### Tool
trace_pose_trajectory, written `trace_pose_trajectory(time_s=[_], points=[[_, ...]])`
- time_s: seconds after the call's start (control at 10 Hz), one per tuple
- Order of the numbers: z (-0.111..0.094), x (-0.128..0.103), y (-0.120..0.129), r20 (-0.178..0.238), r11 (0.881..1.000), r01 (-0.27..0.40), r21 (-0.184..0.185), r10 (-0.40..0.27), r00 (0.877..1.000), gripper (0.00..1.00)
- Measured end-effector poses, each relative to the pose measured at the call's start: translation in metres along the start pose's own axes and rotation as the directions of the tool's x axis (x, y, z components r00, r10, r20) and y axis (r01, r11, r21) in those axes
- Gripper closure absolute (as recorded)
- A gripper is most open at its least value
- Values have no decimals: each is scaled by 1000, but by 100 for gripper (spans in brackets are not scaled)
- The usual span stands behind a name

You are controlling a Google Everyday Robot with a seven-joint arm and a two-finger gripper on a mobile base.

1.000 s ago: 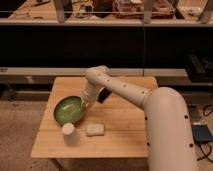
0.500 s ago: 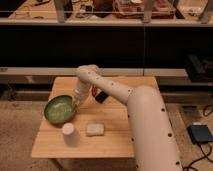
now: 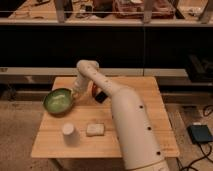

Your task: Drag the ceramic bowl in a circle

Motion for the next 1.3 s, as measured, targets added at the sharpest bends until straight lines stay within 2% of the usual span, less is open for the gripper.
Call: trace_pose_trajectory(time_s=[0.3, 0.7, 1.0, 1.3], points=[[-27, 34, 31, -54, 997, -73, 2, 73, 996, 80], [-72, 43, 90, -132, 989, -150, -9, 147, 980, 80], [-92, 14, 122, -163, 982, -188, -27, 181, 970, 80], [-93, -35, 135, -162, 977, -206, -47, 196, 967, 80]])
